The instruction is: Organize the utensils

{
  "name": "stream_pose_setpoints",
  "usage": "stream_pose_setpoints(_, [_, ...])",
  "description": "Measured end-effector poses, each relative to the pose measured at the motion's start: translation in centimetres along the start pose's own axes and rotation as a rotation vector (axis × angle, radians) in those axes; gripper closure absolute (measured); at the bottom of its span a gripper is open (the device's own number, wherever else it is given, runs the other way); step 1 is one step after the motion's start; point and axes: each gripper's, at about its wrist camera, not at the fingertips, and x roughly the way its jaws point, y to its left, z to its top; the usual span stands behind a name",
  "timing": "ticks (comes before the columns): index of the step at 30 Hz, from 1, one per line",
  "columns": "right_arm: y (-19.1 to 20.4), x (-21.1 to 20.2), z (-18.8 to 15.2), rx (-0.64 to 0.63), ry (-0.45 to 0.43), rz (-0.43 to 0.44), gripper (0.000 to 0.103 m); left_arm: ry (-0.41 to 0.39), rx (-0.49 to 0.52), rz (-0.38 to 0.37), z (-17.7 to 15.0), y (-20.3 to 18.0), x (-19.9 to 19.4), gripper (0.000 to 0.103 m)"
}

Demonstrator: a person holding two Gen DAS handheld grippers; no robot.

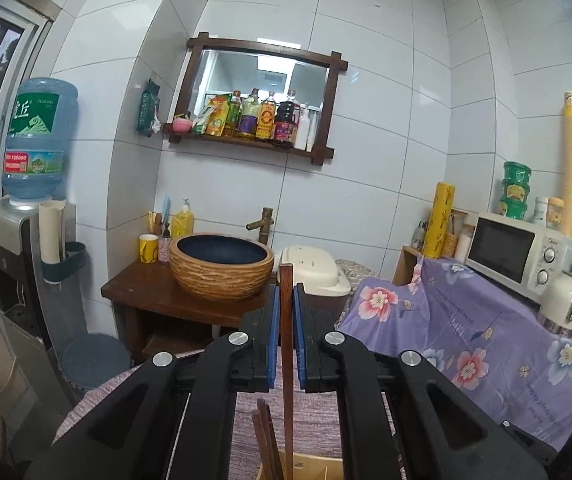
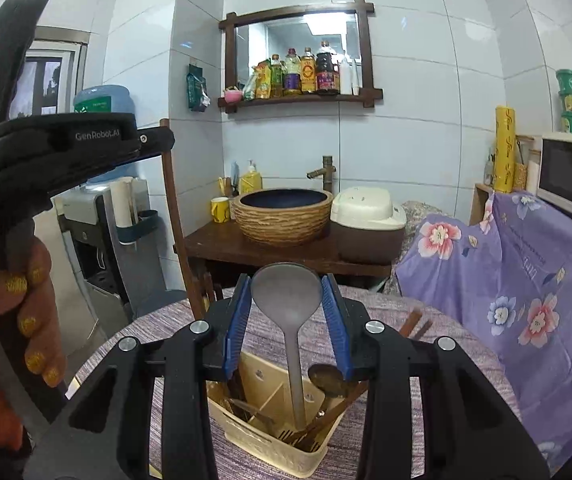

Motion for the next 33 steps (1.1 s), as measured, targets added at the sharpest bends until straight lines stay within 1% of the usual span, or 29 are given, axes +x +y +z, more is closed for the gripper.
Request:
stream_pose_setpoints(6, [0.2, 0.8, -3.9, -0.019, 0.046, -0.019, 0.066, 0.057, 0.051, -0.012, -3.6, -0.2, 0.0, 0.095])
stream_pose_setpoints(9, [0.1, 1.1, -5.9, -0.008, 0.084, -0.011, 0.066, 0.121, 0.032, -0.029, -5.4, 0.5, 0.6, 0.095])
stream_pose_setpoints(14, [0.3, 1.3, -7.8, -0.027, 0.117, -0.029, 0.066, 0.212, 0.001, -0.046, -8.0, 1.8, 1.7, 0.095])
stream_pose_setpoints(17, [0.1, 1.5, -8.6, -0.032, 0.135, -0.034, 0.066, 0.195, 0.023, -0.029, -8.6, 1.9, 1.4, 0.095])
stream_pose_setpoints(24, [-0.1, 1.9, -9.0, -0.033, 0.141, -0.044, 0.066, 0.212, 0.034, -0.033, -8.4, 1.5, 1.5, 0.095])
stream_pose_setpoints(25, [-0.1, 1.8, -9.0, -0.030, 0.139, -0.045, 0.065, 0.211, 0.039, -0.036, -8.4, 1.4, 1.4, 0.094])
stream_pose_setpoints(26, [-0.1, 1.8, -9.0, -0.028, 0.140, -0.043, 0.061, 0.208, 0.043, -0.037, -8.4, 1.4, 1.3, 0.094])
stream_pose_setpoints(27, [-0.2, 1.7, -9.1, -0.025, 0.140, -0.039, 0.057, 0.199, 0.052, -0.032, -8.3, 1.3, 1.0, 0.093])
stream_pose_setpoints(28, [-0.2, 1.5, -9.1, -0.023, 0.133, -0.040, 0.050, 0.191, 0.059, -0.029, -8.4, 1.3, 0.7, 0.091])
stream_pose_setpoints(29, [-0.2, 1.2, -9.1, -0.022, 0.121, -0.043, 0.044, 0.179, 0.067, -0.028, -8.4, 1.3, 0.3, 0.084])
stream_pose_setpoints(30, [-0.1, 0.8, -9.2, -0.021, 0.106, -0.042, 0.042, 0.166, 0.078, -0.022, -8.3, 1.3, -0.2, 0.075])
stream_pose_setpoints(31, [-0.2, 0.4, -9.2, -0.021, 0.097, -0.038, 0.042, 0.154, 0.090, -0.014, -8.4, 1.3, -0.6, 0.072])
stream_pose_setpoints(33, [-0.1, -0.5, -9.4, -0.022, 0.087, -0.035, 0.042, 0.125, 0.113, -0.004, -8.3, 1.3, -1.9, 0.057])
